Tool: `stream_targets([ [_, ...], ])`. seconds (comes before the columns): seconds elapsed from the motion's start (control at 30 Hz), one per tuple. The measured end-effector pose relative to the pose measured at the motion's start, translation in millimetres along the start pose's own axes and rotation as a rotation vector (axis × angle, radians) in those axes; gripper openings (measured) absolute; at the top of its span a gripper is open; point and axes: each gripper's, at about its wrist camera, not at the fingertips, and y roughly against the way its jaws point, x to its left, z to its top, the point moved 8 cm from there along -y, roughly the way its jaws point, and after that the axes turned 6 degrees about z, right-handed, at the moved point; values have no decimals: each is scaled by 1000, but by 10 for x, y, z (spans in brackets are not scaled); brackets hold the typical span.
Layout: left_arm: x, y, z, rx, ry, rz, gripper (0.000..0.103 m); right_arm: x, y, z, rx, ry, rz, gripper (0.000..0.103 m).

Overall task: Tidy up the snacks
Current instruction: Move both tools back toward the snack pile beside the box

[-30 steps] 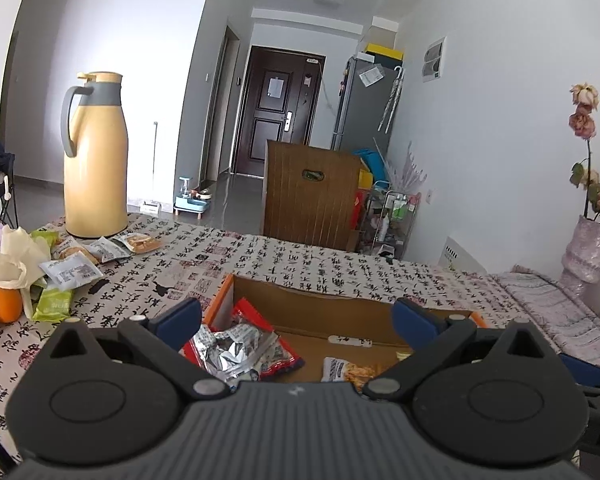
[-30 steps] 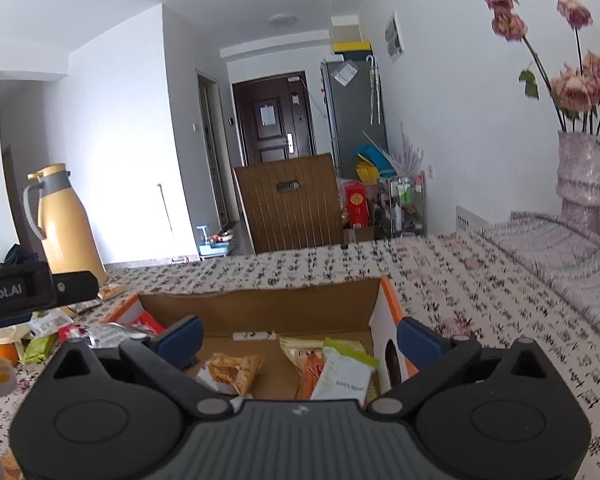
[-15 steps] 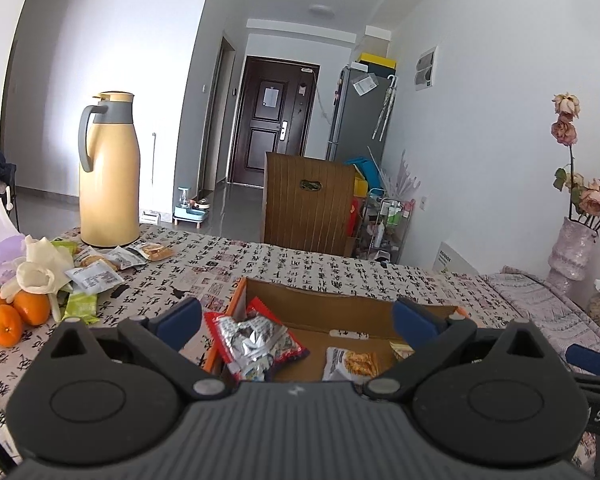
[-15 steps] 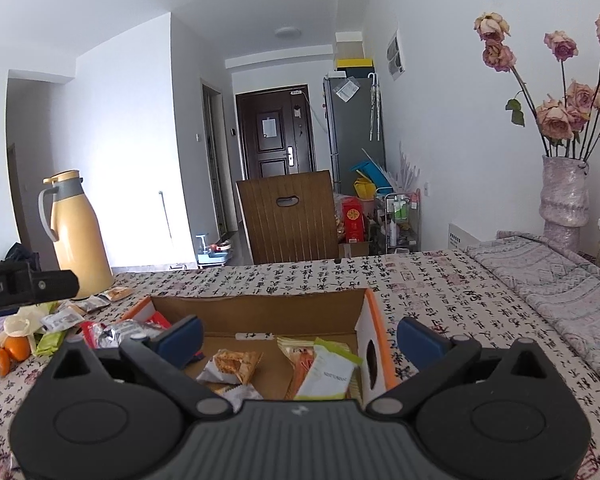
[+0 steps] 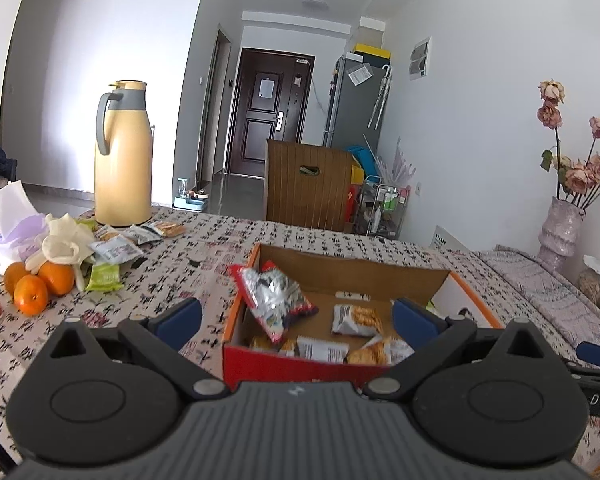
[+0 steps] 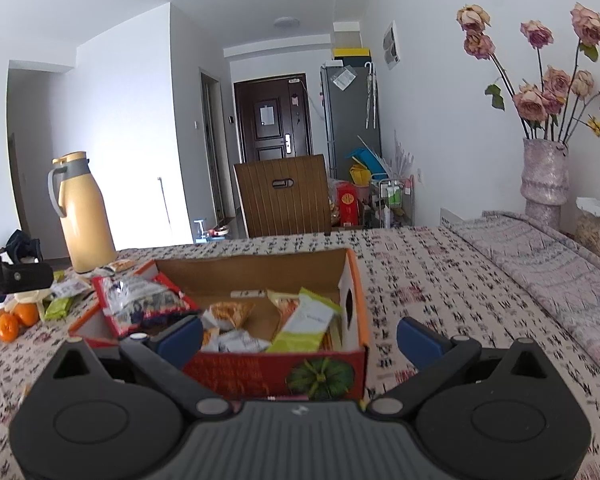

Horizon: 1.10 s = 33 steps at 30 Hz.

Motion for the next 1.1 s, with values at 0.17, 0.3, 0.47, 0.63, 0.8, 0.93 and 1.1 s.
stream_targets([
  [0.17,82,108,-184,24,-12,0,103,-26,145,-154,17,0,-2,103],
  [0.3,152,169,-362,54,-23,6,103,-36,244,-292,36,-4,-1,103],
  [0.47,256,222,-594,96,-41,17,103,-42,350,-524,75,-7,2,103],
  [0.63,340,274,-750,115,-51,19,103,-86,410,-715,112,-18,-5,103],
  [0.8,385,298,-867,133,-61,16,103,-117,438,-851,140,-31,-9,103],
  [0.93,410,287,-903,144,-59,22,103,-136,422,-865,149,-32,-13,103],
  [1.1,410,269,-916,149,-57,20,103,-127,388,-880,157,-31,-12,103],
])
